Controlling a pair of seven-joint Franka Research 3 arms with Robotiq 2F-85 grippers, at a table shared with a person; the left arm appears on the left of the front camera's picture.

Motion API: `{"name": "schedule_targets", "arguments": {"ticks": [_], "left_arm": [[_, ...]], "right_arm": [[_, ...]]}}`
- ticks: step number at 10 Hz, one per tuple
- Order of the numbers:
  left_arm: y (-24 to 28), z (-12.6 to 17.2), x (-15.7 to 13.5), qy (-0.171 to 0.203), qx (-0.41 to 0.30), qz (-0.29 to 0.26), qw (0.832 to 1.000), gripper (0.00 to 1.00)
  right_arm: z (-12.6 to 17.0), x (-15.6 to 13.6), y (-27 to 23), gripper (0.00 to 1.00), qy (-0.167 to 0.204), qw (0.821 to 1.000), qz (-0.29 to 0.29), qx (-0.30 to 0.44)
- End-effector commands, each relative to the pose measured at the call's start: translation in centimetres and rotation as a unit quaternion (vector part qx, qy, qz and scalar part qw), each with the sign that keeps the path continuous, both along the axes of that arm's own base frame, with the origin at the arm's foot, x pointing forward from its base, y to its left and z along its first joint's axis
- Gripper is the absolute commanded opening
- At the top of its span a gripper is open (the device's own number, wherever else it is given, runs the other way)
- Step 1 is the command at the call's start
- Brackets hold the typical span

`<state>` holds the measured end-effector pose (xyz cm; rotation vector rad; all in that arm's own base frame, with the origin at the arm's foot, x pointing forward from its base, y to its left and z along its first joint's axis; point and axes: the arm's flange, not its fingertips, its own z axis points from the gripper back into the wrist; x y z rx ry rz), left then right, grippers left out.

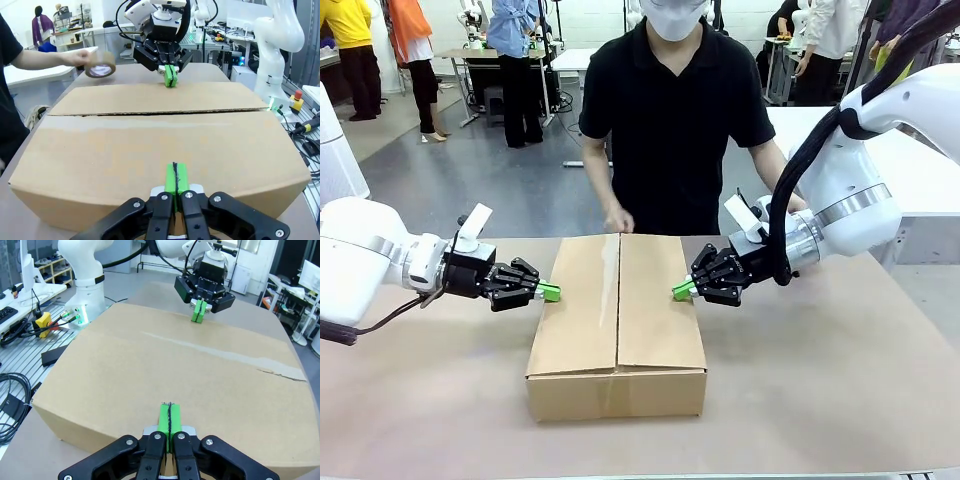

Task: Wrap the clocks to prevent damage.
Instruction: After the human seals the box with tape, release both hands from the side flaps of the Package Box.

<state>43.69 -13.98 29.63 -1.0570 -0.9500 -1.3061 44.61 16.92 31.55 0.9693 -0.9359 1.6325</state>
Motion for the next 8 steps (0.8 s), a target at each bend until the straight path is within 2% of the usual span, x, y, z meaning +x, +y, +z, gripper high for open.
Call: {"name": "schedule_targets", "arguments": {"ticks": [1, 8], "left_arm": [[0.01, -0.32, 0.01, 0.003, 0.002, 0.003, 1.0, 0.0], [0.01, -0.32, 0.01, 0.003, 0.002, 0.003, 1.0, 0.0]], "right_arm": [[-0.35, 0.0, 0.08, 0.01, 0.001, 1.0, -0.002, -0.004], [-0.35, 0.0, 0.08, 0.01, 0.001, 1.0, -0.002, -0.004]]}}
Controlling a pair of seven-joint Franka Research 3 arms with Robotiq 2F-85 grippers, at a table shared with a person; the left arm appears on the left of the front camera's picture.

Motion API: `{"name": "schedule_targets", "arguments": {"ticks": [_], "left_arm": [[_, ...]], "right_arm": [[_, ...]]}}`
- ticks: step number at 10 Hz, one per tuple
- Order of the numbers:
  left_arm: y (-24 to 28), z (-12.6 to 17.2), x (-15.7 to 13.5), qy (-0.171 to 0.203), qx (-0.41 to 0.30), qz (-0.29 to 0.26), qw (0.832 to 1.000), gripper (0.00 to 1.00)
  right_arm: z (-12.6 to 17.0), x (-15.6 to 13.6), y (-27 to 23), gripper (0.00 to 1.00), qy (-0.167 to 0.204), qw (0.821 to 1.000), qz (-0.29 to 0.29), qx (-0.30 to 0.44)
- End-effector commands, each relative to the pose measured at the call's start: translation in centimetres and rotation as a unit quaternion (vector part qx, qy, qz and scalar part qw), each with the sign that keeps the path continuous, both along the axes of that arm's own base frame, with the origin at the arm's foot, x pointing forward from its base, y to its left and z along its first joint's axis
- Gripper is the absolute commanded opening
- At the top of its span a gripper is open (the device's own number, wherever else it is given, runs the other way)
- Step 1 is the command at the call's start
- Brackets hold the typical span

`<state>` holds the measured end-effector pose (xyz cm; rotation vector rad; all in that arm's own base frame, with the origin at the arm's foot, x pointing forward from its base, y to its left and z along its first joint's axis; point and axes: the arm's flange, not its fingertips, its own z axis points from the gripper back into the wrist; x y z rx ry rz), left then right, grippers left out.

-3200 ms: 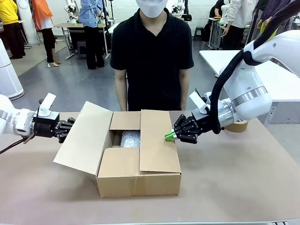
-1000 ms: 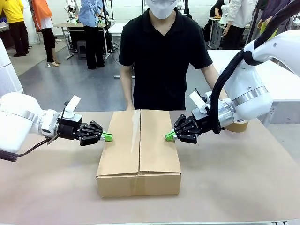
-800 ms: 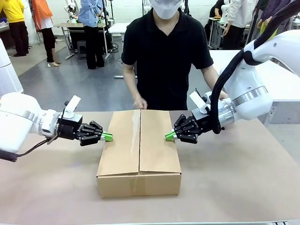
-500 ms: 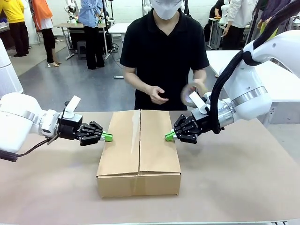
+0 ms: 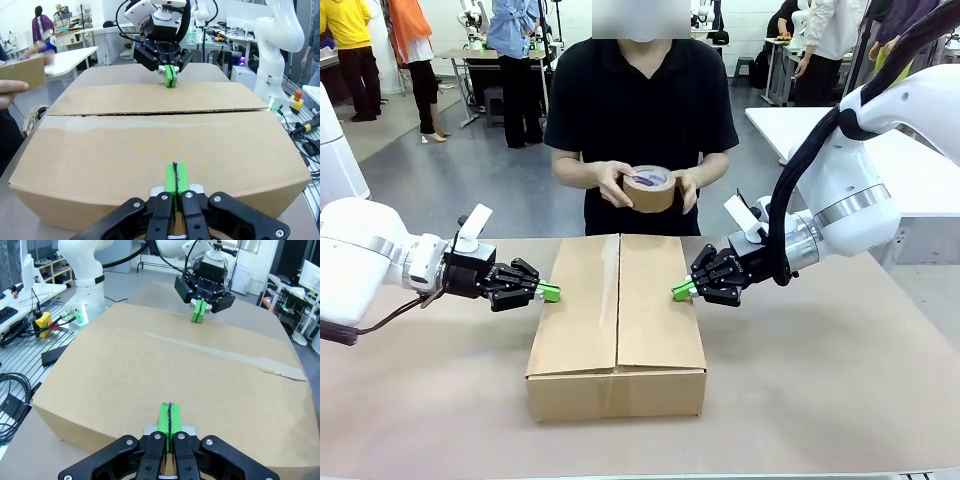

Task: Wrap the clocks to prevent damage.
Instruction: After the human seals the box with tape, release both hands from the side flaps of the Package Box.

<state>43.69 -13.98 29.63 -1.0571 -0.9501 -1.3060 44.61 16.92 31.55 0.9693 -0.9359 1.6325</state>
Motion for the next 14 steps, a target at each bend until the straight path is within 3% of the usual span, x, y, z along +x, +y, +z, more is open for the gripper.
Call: {"name": "schedule_targets", "arguments": {"ticks": [1, 14], "left_arm": [[0.01, -0.32, 0.01, 0.003, 0.002, 0.003, 1.0, 0.0], [0.01, -0.32, 0.01, 0.003, 0.002, 0.003, 1.0, 0.0]], "right_arm": [[-0.35, 0.0, 0.08, 0.01, 0.001, 1.0, -0.002, -0.004], [-0.35, 0.0, 0.08, 0.01, 0.001, 1.0, -0.002, -0.004]]}}
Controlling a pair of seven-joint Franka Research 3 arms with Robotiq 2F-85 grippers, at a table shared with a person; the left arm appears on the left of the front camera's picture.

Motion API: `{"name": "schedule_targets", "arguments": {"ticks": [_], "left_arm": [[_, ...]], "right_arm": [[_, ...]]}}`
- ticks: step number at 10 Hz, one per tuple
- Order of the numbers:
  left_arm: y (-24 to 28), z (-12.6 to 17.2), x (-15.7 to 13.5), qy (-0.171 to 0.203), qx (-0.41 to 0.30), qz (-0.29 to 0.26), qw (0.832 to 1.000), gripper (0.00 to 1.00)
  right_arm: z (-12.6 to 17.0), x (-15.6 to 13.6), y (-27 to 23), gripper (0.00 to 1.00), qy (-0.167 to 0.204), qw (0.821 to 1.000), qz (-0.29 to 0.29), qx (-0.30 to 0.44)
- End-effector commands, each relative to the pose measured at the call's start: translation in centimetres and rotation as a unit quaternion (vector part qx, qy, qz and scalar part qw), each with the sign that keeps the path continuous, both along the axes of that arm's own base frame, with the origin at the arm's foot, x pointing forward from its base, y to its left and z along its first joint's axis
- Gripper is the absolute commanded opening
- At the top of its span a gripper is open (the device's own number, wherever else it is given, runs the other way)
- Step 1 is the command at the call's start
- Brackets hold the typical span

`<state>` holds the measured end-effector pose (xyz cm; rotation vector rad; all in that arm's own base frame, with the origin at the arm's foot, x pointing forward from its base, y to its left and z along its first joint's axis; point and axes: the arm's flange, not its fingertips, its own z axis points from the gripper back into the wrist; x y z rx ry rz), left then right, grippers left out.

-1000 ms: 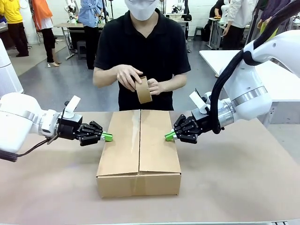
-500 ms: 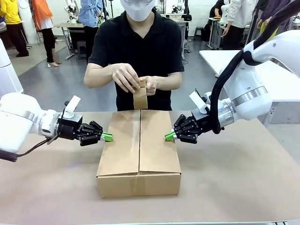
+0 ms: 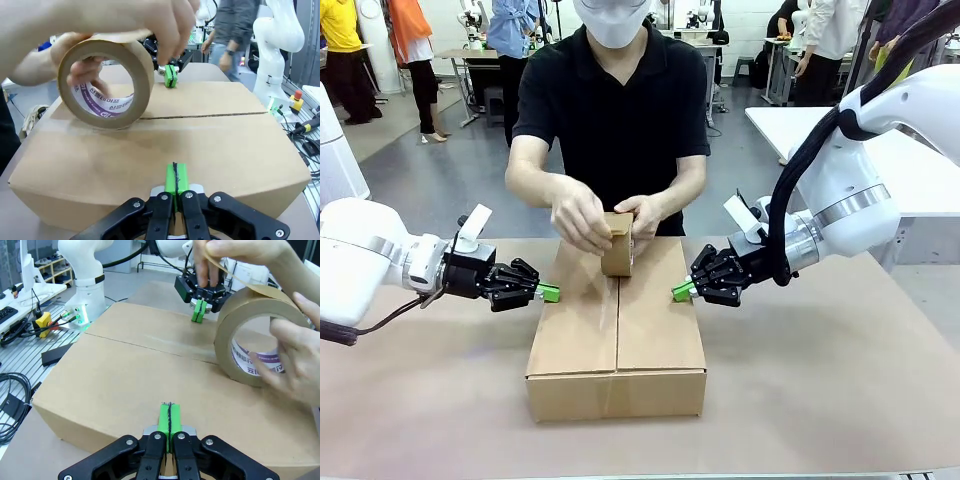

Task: Wrap the clocks to prevent damage.
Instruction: After the human seals the box with tape, release both hands from the side flaps of the Package Box.

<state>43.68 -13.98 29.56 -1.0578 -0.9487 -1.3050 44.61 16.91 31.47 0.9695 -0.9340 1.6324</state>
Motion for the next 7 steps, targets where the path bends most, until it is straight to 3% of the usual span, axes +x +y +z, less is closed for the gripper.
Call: {"name": "schedule_targets", "arguments": {"ticks": [1, 7], "left_arm": [[0.0, -0.25, 0.02, 0.002, 0.002, 0.003, 1.0, 0.0], [0.0, -0.25, 0.02, 0.002, 0.002, 0.003, 1.0, 0.0]], "right_arm": [[-0.28, 0.0, 0.09, 0.01, 0.001, 1.0, -0.002, -0.004], [-0.28, 0.0, 0.09, 0.01, 0.001, 1.0, -0.002, -0.004]]}}
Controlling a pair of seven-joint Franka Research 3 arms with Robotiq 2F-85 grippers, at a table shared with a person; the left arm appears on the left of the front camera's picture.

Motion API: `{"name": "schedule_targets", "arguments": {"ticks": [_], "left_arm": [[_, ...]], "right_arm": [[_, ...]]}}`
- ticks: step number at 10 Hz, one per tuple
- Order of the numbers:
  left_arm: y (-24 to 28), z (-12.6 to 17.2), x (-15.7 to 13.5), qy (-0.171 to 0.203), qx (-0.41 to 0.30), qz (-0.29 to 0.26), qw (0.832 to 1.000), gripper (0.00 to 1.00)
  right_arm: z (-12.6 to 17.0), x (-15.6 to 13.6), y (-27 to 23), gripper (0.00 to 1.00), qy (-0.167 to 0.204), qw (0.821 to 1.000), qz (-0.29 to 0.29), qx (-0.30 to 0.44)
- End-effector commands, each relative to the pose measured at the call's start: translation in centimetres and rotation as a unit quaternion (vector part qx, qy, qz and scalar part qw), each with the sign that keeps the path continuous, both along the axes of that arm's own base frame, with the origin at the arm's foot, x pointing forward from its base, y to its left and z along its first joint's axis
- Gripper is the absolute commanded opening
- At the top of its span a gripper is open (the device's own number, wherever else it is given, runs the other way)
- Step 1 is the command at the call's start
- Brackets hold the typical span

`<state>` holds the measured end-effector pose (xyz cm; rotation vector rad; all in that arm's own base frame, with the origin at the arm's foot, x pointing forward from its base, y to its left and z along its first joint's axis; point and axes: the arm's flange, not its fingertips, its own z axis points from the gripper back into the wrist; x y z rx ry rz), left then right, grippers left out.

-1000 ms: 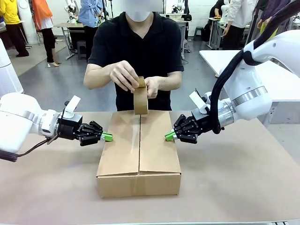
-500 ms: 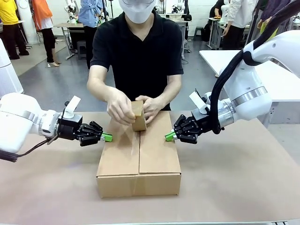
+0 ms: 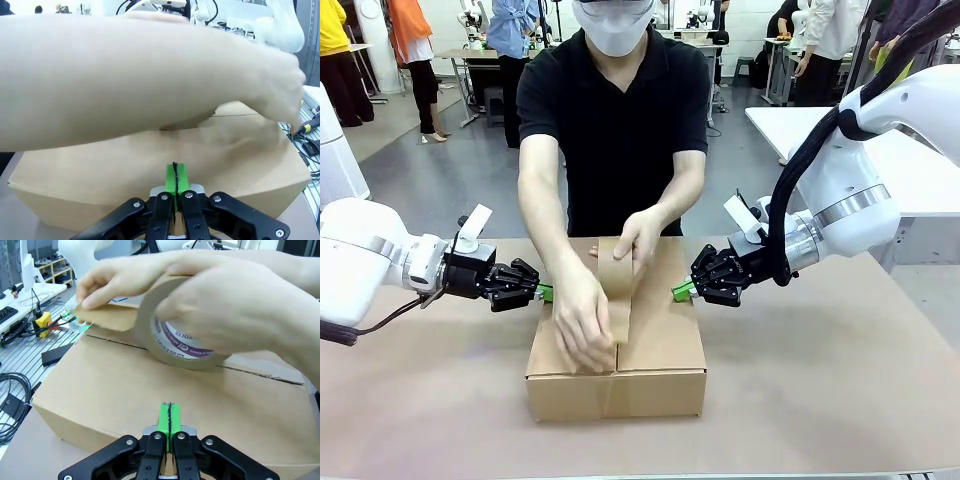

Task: Wrap the clocks to prevent damage.
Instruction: After the human seals the box with tape, release both hands from the side flaps of the Package Box.

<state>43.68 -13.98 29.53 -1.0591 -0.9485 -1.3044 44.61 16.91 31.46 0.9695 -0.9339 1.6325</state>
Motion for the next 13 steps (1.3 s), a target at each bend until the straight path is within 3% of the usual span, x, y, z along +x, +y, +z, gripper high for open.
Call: {"name": "schedule_targets", "arguments": {"ticks": [1, 13], "left_arm": [[0.01, -0.22, 0.02, 0.001, 0.002, 0.003, 1.0, 0.0], [0.01, -0.22, 0.02, 0.001, 0.002, 0.003, 1.0, 0.0]], "right_arm": [[-0.27, 0.0, 0.09, 0.01, 0.001, 1.0, -0.002, -0.004], [-0.27, 0.0, 0.09, 0.01, 0.001, 1.0, -0.002, -0.004]]}}
